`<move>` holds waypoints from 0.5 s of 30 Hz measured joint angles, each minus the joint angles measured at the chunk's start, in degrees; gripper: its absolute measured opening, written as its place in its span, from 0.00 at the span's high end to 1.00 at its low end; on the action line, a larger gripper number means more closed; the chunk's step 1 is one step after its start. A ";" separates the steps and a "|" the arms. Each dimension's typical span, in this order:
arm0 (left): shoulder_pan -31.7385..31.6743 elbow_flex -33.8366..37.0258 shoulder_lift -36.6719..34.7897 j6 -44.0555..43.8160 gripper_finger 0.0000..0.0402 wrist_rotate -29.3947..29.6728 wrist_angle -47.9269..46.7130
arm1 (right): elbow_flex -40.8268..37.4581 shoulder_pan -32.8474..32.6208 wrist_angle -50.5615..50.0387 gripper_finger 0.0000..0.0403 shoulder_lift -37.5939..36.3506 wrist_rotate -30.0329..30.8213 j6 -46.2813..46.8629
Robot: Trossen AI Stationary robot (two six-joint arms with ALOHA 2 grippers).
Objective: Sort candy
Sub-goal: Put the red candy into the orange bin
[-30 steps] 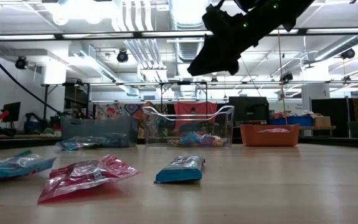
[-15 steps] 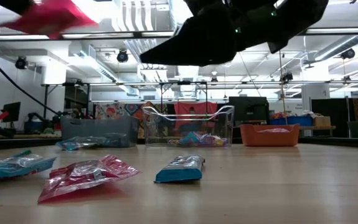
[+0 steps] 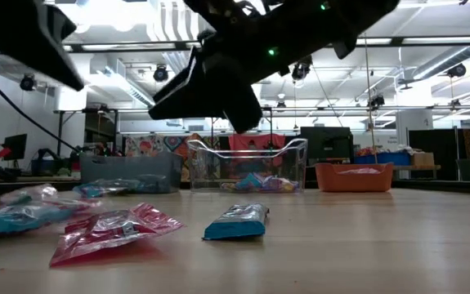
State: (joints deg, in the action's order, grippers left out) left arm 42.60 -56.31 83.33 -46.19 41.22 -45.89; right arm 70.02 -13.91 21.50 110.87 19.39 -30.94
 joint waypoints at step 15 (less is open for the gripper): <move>0.07 14.70 0.26 -5.46 1.00 -11.73 10.39 | 2.41 3.19 6.91 0.53 5.77 -12.30 30.51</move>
State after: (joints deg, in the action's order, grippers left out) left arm 42.68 -41.61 83.59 -51.65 29.49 -35.50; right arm 72.42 -10.72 28.42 116.63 7.09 -0.44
